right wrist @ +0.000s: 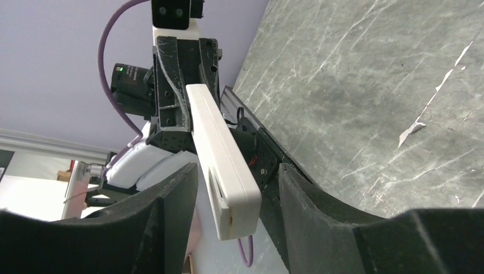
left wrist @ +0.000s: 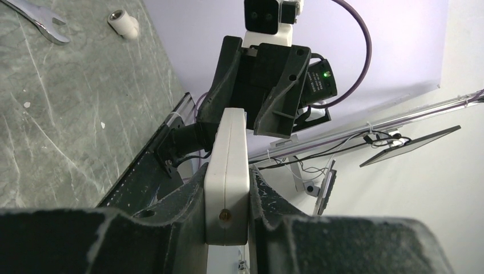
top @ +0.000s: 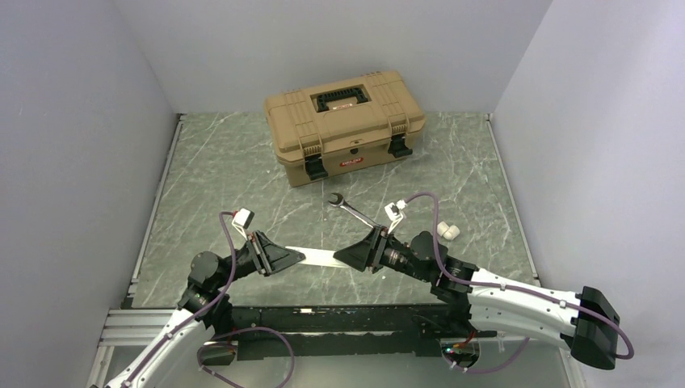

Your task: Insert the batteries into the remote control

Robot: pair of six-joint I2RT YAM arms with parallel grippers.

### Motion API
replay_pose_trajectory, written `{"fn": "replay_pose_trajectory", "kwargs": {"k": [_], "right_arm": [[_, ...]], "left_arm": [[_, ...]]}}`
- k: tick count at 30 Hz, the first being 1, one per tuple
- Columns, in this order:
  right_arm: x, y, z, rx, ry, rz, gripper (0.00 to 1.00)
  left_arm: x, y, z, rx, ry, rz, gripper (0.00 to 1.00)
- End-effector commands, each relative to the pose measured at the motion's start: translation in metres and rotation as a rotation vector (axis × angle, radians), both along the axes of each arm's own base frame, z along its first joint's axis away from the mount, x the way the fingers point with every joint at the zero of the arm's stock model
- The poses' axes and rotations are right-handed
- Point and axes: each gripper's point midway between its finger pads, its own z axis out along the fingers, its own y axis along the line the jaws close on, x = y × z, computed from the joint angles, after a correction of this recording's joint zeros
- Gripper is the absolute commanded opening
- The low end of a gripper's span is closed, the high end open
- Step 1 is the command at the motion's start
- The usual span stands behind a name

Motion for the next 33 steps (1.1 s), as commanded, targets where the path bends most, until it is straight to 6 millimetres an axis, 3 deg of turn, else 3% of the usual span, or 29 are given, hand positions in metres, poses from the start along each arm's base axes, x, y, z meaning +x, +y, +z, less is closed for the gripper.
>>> {"fn": "replay_pose_trajectory", "kwargs": {"k": [1, 11, 21, 33], "right_arm": [[0.003, -0.001, 0.030, 0.051, -0.058, -0.018, 0.58], [0.003, -0.004, 0.032, 0.035, -0.067, -0.023, 0.64], [0.002, -0.003, 0.017, -0.054, -0.049, -0.008, 0.58], [0.002, 0.009, 0.007, -0.081, -0.017, 0.023, 0.64]], "left_arm": [[-0.004, 0.000, 0.006, -0.015, -0.041, -0.014, 0.00], [-0.002, -0.001, 0.002, -0.007, -0.029, -0.008, 0.00], [-0.001, 0.000, 0.000, 0.003, -0.025, -0.002, 0.00], [0.000, 0.000, 0.001, 0.001, -0.026, 0.001, 0.00]]}}
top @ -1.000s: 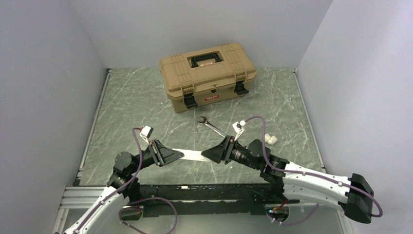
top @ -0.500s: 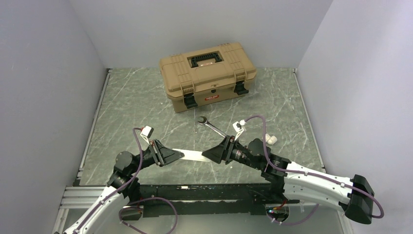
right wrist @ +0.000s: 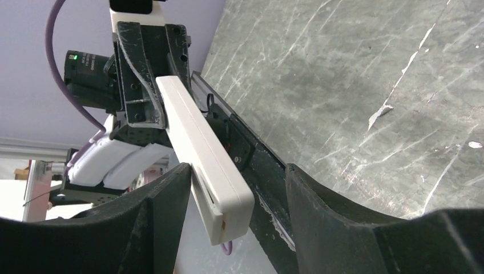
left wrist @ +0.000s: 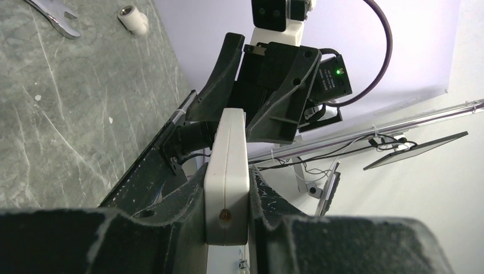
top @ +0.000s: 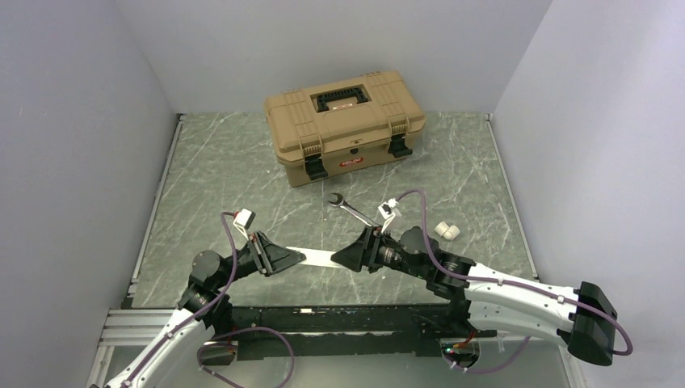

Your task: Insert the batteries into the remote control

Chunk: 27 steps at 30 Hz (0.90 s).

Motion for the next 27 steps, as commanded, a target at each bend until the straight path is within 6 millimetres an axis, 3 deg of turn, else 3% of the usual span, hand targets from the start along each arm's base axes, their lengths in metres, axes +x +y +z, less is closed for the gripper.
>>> {"fn": "replay_pose_trajectory", "kwargs": {"k": [1, 5, 12, 19, 27], "right_arm": [[0.000, 0.008, 0.022, 0.056, -0.026, 0.020, 0.63], [0.001, 0.008, 0.021, 0.055, -0.025, 0.012, 0.54], [0.000, -0.002, 0.012, 0.027, -0.004, -0.013, 0.27], [-0.003, -0.009, 0.005, 0.014, 0.012, -0.022, 0.17], [-0.007, -0.021, -0.001, -0.008, 0.024, -0.035, 0.12]], "left_arm": [[-0.002, 0.000, 0.008, -0.018, -0.051, -0.003, 0.00], [-0.002, 0.000, 0.008, -0.020, -0.051, -0.002, 0.00], [-0.001, 0.001, 0.008, -0.021, -0.049, 0.006, 0.00], [0.000, 0.001, 0.008, -0.022, -0.049, 0.009, 0.00], [0.000, 0.001, 0.008, -0.023, -0.049, 0.014, 0.00]]}}
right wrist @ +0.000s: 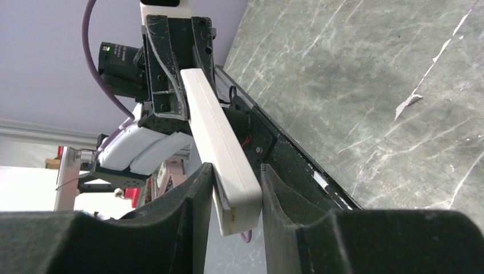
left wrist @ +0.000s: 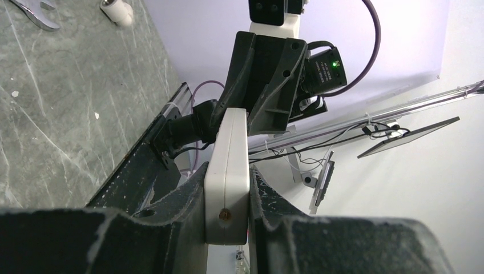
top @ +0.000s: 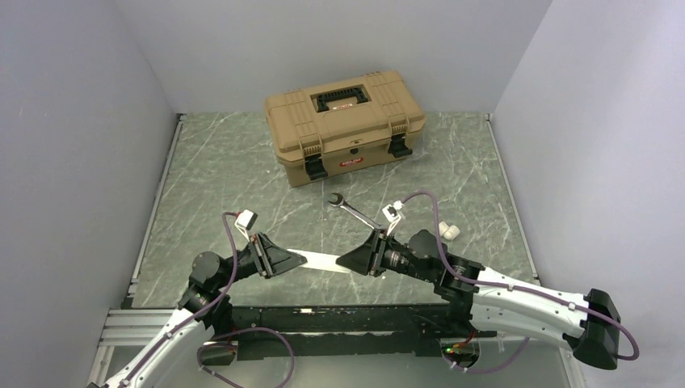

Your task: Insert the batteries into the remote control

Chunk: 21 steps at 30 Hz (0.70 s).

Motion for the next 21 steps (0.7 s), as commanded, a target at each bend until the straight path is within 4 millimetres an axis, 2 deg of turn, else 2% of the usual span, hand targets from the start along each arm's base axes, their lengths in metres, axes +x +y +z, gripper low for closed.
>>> {"fn": "replay_pose_trajectory", "kwargs": {"k": [1, 9, 13, 17, 21], "right_arm": [[0.004, -0.017, -0.016, -0.062, 0.007, -0.054, 0.12], [0.002, -0.020, -0.019, -0.057, 0.018, -0.056, 0.13], [0.006, -0.014, -0.015, -0.069, 0.010, -0.053, 0.31], [0.006, -0.014, -0.025, -0.155, 0.042, -0.048, 0.54], [0.011, -0.018, -0.025, -0.167, 0.054, -0.091, 0.60]], "left_arm": [[0.006, 0.003, 0.004, -0.011, -0.030, 0.040, 0.00], [0.007, 0.003, 0.004, -0.011, -0.032, 0.040, 0.00], [0.007, 0.002, 0.004, -0.006, -0.033, 0.038, 0.00], [0.009, 0.002, 0.001, 0.030, -0.038, 0.045, 0.00], [0.013, 0.003, -0.005, 0.086, -0.046, 0.076, 0.00]]}}
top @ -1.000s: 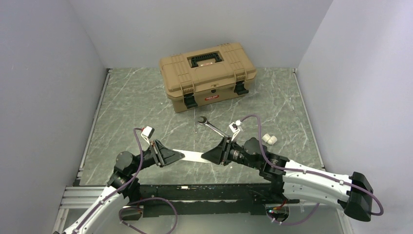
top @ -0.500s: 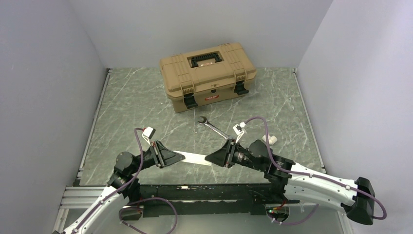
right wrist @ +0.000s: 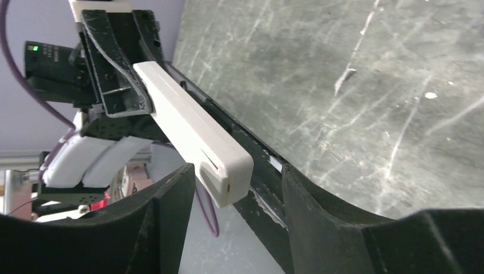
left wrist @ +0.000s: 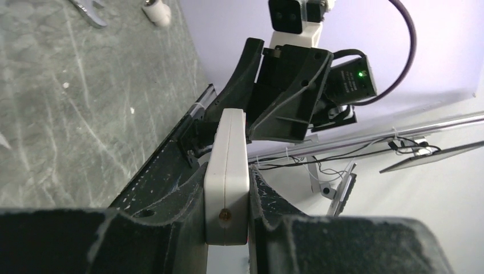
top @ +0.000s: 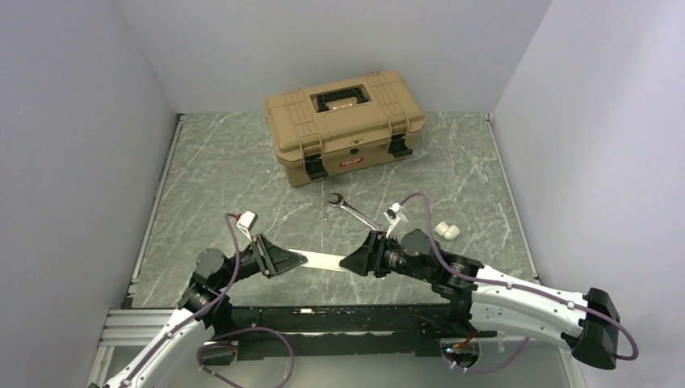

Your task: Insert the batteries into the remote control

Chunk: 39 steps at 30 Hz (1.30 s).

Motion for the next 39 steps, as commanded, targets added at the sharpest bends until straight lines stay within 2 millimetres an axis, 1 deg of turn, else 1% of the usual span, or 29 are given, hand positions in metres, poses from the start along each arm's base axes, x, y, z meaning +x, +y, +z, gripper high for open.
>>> {"fn": "replay_pose_trajectory", "kwargs": {"k": [1, 8, 12, 16, 21, 26, 33, 36, 37, 39], "right_arm": [[0.007, -0.006, 0.007, -0.023, -0.005, -0.050, 0.61], [0.009, -0.004, 0.011, -0.013, 0.000, -0.059, 0.63], [0.010, 0.000, 0.009, -0.028, 0.012, -0.053, 0.63], [0.011, 0.006, 0.008, -0.023, 0.024, -0.044, 0.60], [0.011, 0.012, 0.009, -0.012, 0.032, -0.034, 0.51], [0.010, 0.014, 0.008, -0.012, 0.043, -0.030, 0.40], [0.011, 0.016, 0.007, -0.003, 0.050, -0.034, 0.28], [0.012, 0.017, 0.006, -0.003, 0.051, -0.035, 0.18], [0.008, 0.019, 0.006, -0.002, 0.057, -0.013, 0.15], [0.007, 0.019, 0.005, -0.003, 0.060, -0.007, 0.12]], "left_arm": [[0.007, 0.003, 0.013, 0.031, -0.085, 0.050, 0.00], [0.008, 0.003, 0.006, 0.030, -0.073, 0.047, 0.00], [0.008, 0.003, 0.005, 0.036, -0.074, 0.049, 0.00], [0.008, 0.003, 0.004, 0.042, -0.077, 0.051, 0.00], [0.008, 0.003, 0.001, 0.046, -0.072, 0.049, 0.00], [0.009, 0.003, -0.001, 0.057, -0.072, 0.054, 0.00], [0.009, 0.003, -0.003, 0.059, -0.071, 0.054, 0.00], [0.009, 0.003, -0.002, 0.059, -0.070, 0.056, 0.00], [0.009, 0.003, -0.002, 0.059, -0.072, 0.056, 0.00], [0.009, 0.003, -0.002, 0.059, -0.071, 0.056, 0.00]]}}
